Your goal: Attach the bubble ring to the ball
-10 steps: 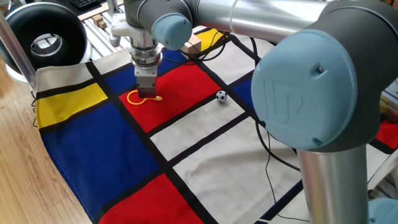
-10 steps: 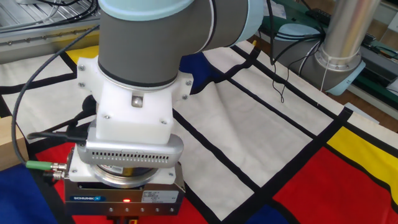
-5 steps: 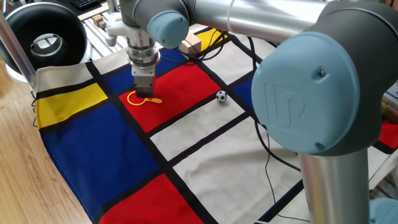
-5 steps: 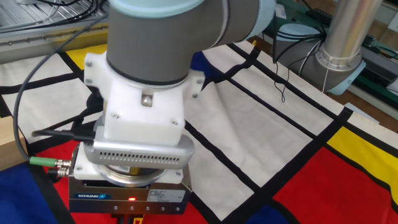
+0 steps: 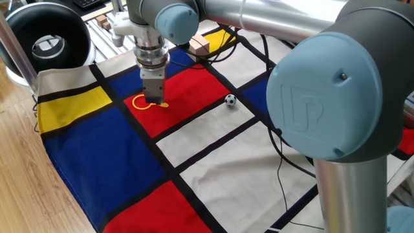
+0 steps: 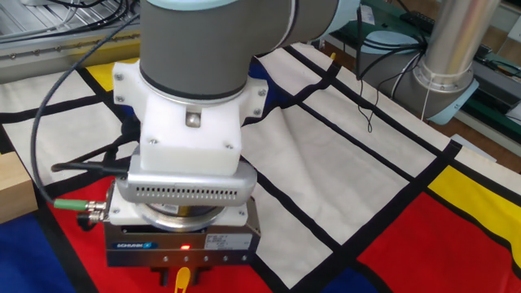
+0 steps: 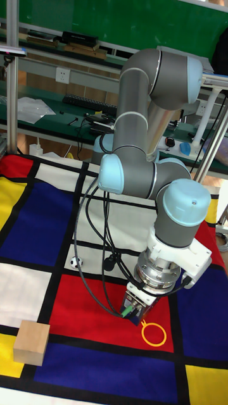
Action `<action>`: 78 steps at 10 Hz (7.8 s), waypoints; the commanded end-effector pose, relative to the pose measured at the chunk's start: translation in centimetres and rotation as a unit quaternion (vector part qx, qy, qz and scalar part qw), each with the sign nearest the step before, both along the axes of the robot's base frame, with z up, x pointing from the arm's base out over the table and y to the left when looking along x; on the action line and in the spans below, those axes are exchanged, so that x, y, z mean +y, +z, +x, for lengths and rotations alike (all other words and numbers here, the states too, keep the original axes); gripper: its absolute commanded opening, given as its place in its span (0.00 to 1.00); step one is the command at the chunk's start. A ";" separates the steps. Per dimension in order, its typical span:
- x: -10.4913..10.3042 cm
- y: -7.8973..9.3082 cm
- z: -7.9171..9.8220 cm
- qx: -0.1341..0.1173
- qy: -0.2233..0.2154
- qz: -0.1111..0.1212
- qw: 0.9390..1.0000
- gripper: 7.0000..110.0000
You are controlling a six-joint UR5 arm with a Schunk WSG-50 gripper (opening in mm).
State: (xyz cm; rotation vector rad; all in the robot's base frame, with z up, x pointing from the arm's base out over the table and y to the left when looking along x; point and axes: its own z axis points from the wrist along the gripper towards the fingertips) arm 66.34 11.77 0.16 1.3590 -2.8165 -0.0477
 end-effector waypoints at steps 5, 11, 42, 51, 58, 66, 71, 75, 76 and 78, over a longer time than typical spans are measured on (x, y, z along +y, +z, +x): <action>1.0 -0.8 -0.4 0.002 -0.036 0.027 0.999 0.36; 0.7 -1.3 0.2 -0.003 -0.036 0.024 0.999 0.15; -7.3 5.5 -3.3 -0.013 -0.082 -0.018 0.996 0.00; -11.8 3.6 -9.0 -0.016 -0.151 -0.018 0.988 0.00; -11.4 3.6 -9.1 -0.012 -0.182 -0.012 0.983 0.00; -19.3 5.3 -17.5 0.014 -0.247 -0.027 0.969 0.00; -20.3 2.0 -18.3 0.021 -0.250 -0.010 0.968 0.00; -18.9 1.7 -17.7 0.020 -0.261 -0.006 0.965 0.00; -18.6 1.5 -17.4 0.018 -0.263 -0.007 0.965 0.00; -18.6 1.4 -17.4 0.019 -0.264 -0.013 0.964 0.00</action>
